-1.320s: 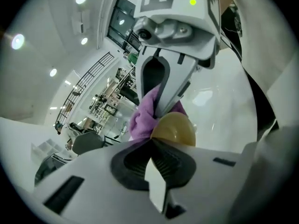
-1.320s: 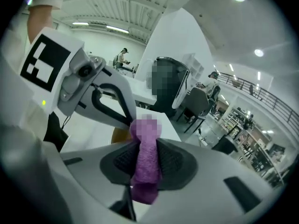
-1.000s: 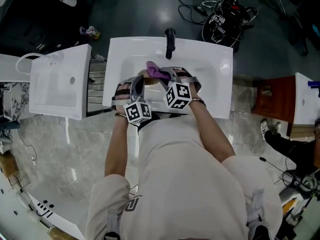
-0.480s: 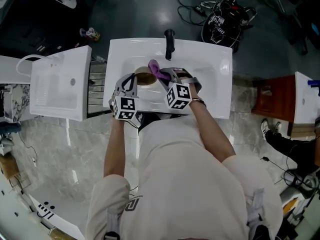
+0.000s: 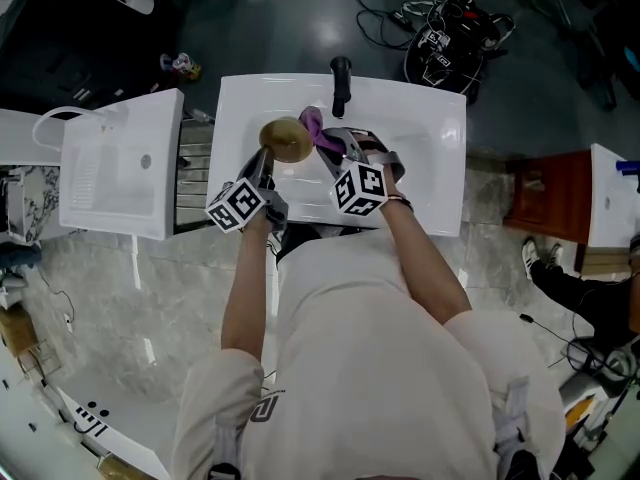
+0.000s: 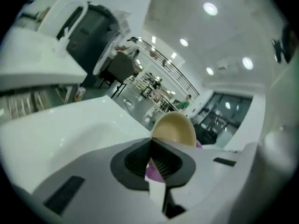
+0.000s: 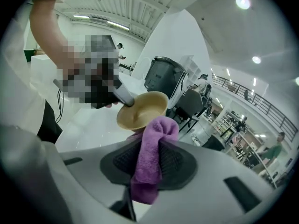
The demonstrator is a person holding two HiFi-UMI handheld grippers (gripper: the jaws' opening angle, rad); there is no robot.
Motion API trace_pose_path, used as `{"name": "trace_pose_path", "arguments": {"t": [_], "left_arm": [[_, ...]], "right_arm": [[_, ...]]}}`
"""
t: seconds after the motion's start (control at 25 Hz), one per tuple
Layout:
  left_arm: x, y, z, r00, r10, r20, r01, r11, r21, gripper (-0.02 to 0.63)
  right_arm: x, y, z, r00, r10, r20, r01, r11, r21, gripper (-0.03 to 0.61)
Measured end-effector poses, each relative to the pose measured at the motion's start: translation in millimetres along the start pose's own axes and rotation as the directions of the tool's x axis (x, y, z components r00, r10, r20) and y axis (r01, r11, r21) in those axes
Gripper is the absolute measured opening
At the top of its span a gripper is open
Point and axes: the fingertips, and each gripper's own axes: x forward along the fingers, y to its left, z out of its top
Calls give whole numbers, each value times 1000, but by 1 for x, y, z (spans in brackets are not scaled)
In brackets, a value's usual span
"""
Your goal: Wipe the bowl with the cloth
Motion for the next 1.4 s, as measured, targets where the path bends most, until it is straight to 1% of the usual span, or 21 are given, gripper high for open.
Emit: {"name": "trace_pose_path", "arguments": {"t": [0.04, 0.08, 0.16, 0.24, 0.32, 0.4, 0.48, 0.6, 0.68, 0.72, 0.8, 0.84, 0.92, 1.04, 1.12, 1.2, 1.28, 1.36, 1.4], "left_arm": [[1, 2, -2, 1000, -10, 23, 13, 994, -112, 11], [3, 3, -5, 999, -19, 42, 27, 978, -207, 11], [6, 3, -11, 997, -38, 70, 61, 935, -350, 11], [8, 2, -16, 992, -76, 100, 114, 876, -469, 11], [10, -1, -20, 984, -118, 133, 173, 812, -557, 11], [12, -6, -20, 972, -162, 171, 234, 750, -619, 11], [12, -9, -21, 963, -195, 188, 270, 699, -662, 11], [9, -16, -22, 946, -252, 202, 319, 638, -701, 11], [8, -21, -22, 932, -287, 219, 354, 602, -716, 11], [7, -25, -22, 924, -309, 227, 372, 585, -721, 11], [5, -37, -22, 898, -374, 231, 416, 553, -722, 11], [4, -44, -22, 883, -412, 227, 437, 542, -718, 11], [2, -54, -22, 855, -476, 208, 468, 531, -707, 11], [-5, -65, -21, 808, -563, 171, 502, 508, -700, 11], [-10, -71, -24, 779, -612, 138, 516, 500, -695, 11], [-14, -74, -26, 760, -643, 101, 519, 505, -690, 11], [-18, -74, -29, 749, -659, 64, 512, 516, -687, 12], [-22, -72, -34, 748, -663, 29, 499, 534, -683, 12], [-23, -70, -37, 752, -659, 11, 489, 547, -679, 15]], "right_arm": [[0, 2, 2, 1000, 2, 5, -2, 1000, -5, 89], [0, 5, 3, 1000, 6, 7, -6, 1000, -11, 89], [1, 10, 4, 1000, 21, 6, -21, 1000, -19, 89], [2, 16, 5, 999, 46, 9, -45, 999, -26, 89], [4, 24, 8, 997, 73, 12, -72, 996, -46, 89], [6, 32, 10, 996, 92, 15, -91, 994, -60, 89], [6, 35, 11, 994, 103, 23, -101, 993, -65, 89], [6, 38, 15, 991, 123, 45, -119, 990, -69, 89], [6, 42, 18, 988, 142, 62, -137, 988, -67, 89], [6, 44, 19, 986, 151, 68, -147, 987, -67, 89], [7, 50, 23, 982, 172, 83, -166, 984, -67, 89], [7, 51, 25, 979, 180, 95, -175, 983, -62, 89], [5, 51, 27, 976, 182, 121, -178, 983, -44, 89], [1, 43, 30, 978, 151, 147, -148, 988, -32, 89], [-1, 38, 31, 980, 126, 155, -122, 992, -36, 89], [-2, 34, 31, 982, 101, 159, -95, 994, -49, 89], [-3, 29, 31, 985, 72, 158, -63, 996, -64, 89], [-4, 24, 30, 987, 45, 157, -33, 997, -73, 89], [-4, 21, 30, 987, 33, 157, -22, 997, -74, 89]]}}
